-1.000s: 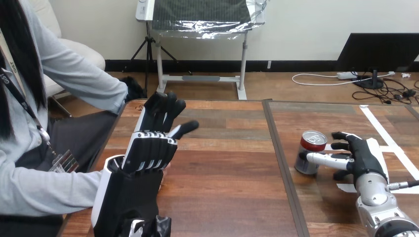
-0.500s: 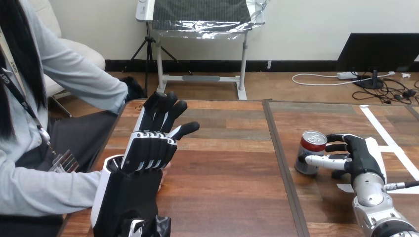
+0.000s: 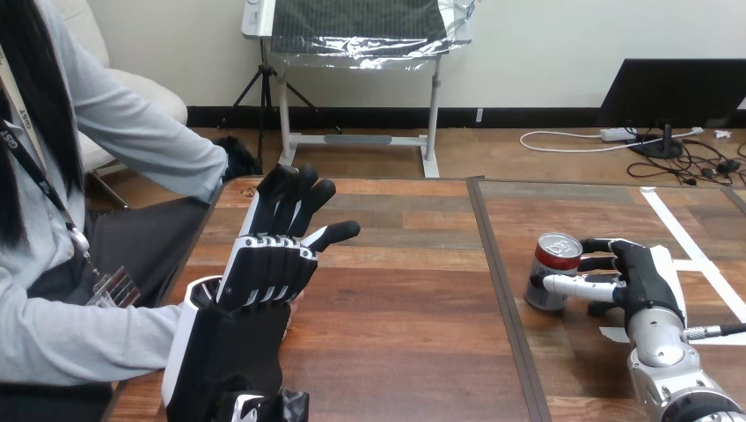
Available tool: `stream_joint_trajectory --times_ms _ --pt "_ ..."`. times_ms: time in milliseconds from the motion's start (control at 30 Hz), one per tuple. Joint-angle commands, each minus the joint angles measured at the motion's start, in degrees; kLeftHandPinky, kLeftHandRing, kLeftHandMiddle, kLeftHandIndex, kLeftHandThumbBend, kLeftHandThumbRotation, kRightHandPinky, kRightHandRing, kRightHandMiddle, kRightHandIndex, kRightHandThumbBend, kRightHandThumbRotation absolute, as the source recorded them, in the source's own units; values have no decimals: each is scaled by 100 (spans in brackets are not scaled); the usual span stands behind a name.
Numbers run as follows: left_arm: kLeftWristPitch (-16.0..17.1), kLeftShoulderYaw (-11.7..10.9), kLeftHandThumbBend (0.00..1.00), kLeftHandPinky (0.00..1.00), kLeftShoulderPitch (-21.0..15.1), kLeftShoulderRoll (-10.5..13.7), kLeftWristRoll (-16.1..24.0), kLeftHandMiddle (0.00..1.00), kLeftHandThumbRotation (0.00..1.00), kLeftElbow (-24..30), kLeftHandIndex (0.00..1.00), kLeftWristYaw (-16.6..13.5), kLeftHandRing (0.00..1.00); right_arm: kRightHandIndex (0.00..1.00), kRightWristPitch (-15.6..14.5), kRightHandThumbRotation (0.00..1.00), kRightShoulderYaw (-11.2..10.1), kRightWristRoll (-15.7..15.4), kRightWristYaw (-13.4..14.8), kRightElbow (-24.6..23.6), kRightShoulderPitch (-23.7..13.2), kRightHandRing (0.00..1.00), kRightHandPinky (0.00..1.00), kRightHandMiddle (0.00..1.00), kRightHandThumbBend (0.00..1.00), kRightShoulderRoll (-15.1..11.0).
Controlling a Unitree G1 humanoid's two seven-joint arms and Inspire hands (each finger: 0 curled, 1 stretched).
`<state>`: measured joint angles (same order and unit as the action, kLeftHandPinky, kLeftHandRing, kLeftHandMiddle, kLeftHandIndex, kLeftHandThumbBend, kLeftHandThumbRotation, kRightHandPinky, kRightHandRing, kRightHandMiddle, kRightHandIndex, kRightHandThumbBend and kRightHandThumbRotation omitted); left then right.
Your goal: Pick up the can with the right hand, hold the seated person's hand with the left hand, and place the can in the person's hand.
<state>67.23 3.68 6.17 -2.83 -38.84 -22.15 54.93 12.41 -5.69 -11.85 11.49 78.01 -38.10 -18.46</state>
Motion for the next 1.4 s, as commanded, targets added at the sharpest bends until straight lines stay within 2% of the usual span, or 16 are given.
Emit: stream_joint_trajectory --times_ms 0,133,333,800,1033,1367 --pt "6 72 83 82 -333 -156 -112 97 64 38 98 92 96 80 53 13 -12 7 -92 -45 -241 74 66 77 96 -31" --pt "65 35 83 83 -323 -162 -33 98 63 24 98 65 96 83 6 18 -13 16 -170 -42 -253 76 68 79 97 -44" --pt "100 10 84 83 -313 -166 90 98 65 44 98 -37 96 88 -2 24 -26 31 -243 -40 -256 74 62 80 100 -52" --pt "160 3 84 84 -406 -151 3 97 64 -42 98 38 96 97 30 36 121 -117 -258 -33 -265 85 72 90 100 -91" --pt "69 28 82 84 -406 -167 -73 97 64 -30 97 80 96 99 36 37 127 -159 -253 -33 -292 88 75 92 100 -95" --pt "88 16 85 87 -426 -164 -40 98 63 -51 97 70 96 99 35 37 152 -231 -232 -31 -321 90 77 93 100 -104"
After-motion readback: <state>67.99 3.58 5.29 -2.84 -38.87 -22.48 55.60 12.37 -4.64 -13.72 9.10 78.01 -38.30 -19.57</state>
